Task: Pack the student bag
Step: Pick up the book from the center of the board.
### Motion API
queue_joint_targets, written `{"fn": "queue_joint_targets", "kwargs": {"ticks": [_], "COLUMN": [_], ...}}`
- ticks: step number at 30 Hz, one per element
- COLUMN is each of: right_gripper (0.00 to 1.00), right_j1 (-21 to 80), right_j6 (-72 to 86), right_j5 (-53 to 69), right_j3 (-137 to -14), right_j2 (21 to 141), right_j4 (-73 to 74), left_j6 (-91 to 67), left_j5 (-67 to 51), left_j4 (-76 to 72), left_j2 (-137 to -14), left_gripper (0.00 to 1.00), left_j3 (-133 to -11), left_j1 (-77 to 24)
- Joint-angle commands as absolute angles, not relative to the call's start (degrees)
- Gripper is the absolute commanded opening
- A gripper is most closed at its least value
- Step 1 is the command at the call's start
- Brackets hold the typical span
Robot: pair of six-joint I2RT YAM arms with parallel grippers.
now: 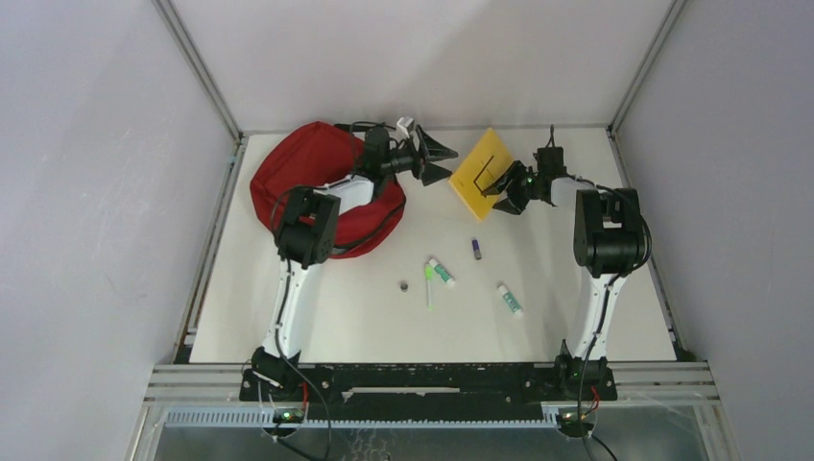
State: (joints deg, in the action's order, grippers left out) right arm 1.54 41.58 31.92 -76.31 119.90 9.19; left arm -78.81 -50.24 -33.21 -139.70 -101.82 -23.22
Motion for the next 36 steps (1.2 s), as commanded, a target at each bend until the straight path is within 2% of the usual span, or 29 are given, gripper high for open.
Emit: {"fn": "queue_joint_targets", "kwargs": {"ticks": [1, 8, 18, 20, 23, 26, 29, 36], "right_gripper": [0.64, 0.64, 0.65, 0.65, 0.65, 0.65, 0.69, 0.87], "right_j1": [4.87, 4.14, 4.22, 4.22, 4.22, 3.9, 3.1, 0.62], "right_j6": [42.19, 42.28, 42.28, 42.28, 41.79, 41.35, 41.05, 41.14], "right_j5": [33.24, 33.82, 34.01, 33.95, 33.73, 33.47, 33.29, 31.17], "right_j3": [-73.82, -73.39, -73.36, -73.39, -73.39, -72.42, -70.16, -63.69], "right_j2": [121.91, 121.92, 122.08, 121.96, 121.56, 119.92, 116.25, 99.81], "right_j4": [9.25, 8.92, 8.61, 8.85, 9.7, 10.03, 10.15, 10.64], "left_j6": [-79.67, -55.91, -54.05, -53.38, -50.65, -48.3, -46.35, -44.3], "left_j5": [-57.83, -55.24, -54.67, -54.03, -52.06, -49.82, -47.57, -43.01], "left_j4": [-36.33, -7.06, -3.97, -2.55, 2.46, 6.42, 8.92, 9.28], "left_j2": [-135.12, -135.33, -137.06, -137.24, -137.24, -136.31, -133.91, -123.92], "left_gripper": [0.84, 0.78, 0.62, 0.51, 0.25, 0.02, 0.0, 0.0], "left_j3": [-101.21, -106.08, -109.74, -110.27, -111.3, -111.62, -111.06, -107.31], "left_j1": [-28.27, -29.76, -31.33, -31.38, -31.29, -31.14, -30.42, -28.46]}}
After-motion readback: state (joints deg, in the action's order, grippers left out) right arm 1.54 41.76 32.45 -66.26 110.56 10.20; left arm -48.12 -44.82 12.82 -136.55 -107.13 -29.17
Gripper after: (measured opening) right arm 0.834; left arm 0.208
